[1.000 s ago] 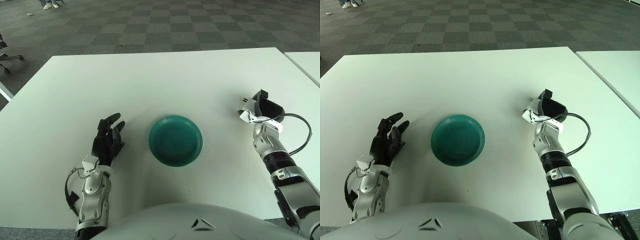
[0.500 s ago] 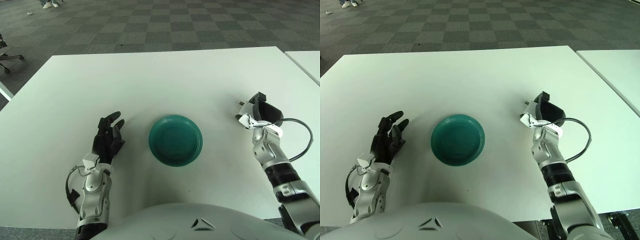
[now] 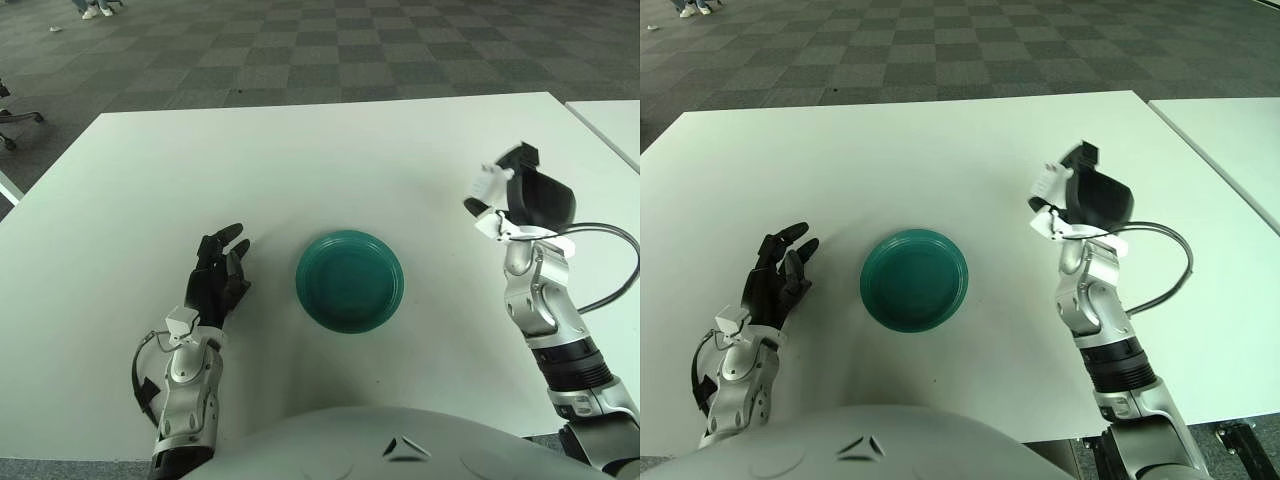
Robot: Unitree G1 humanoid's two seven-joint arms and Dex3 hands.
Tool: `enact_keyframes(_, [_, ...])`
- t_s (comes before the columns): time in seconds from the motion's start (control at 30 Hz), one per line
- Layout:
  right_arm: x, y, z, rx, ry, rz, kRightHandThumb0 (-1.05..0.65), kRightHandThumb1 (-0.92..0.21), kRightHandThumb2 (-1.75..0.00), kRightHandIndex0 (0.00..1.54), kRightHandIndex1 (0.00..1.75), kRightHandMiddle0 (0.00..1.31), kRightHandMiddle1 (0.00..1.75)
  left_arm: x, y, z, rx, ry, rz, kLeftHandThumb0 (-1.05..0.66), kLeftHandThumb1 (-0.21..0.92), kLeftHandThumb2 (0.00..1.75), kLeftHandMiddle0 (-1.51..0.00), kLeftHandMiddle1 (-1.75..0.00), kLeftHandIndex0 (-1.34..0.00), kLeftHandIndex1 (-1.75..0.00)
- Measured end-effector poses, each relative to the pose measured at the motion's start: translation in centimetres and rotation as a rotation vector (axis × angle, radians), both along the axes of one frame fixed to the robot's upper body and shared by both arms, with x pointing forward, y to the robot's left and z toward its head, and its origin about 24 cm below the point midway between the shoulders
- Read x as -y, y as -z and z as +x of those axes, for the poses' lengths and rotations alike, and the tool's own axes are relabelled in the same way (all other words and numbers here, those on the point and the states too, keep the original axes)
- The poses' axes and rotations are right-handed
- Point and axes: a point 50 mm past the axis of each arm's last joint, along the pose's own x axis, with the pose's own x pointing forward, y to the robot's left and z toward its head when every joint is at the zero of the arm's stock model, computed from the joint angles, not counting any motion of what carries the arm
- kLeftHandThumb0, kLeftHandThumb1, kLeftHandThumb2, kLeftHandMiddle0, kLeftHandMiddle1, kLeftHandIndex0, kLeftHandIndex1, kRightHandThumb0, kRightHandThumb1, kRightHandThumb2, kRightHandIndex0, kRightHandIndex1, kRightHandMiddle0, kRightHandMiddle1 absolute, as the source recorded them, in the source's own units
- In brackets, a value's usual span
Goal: Put the charger into the plate.
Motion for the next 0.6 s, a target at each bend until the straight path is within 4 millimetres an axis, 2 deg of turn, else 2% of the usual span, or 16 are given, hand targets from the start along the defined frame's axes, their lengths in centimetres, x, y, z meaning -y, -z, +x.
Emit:
enact_keyframes(0.23, [-4.5,-1.1,-1.0,0.053,-0.141,-0.020,-0.43,-0.47,-1.12,1.08,1.75,0.49,1.75,0.4,0.0,0.0,0.003,0.024,0.007,-0.77,0.92,0.86,-0.25,-0.64,-0.12,-1.07])
enact_keyframes(0.6, [-8.1,-0.3,-1.6,-0.052,-0.384,-0.064,-0.44,-0.46,-1.14,1.12,1.75,0.50,1.75,1.3,0.0,-0.4,0.013,0.047,0.040,-0.78,0.92,0.88,-0.24,-0.62,-0.16,-1.09])
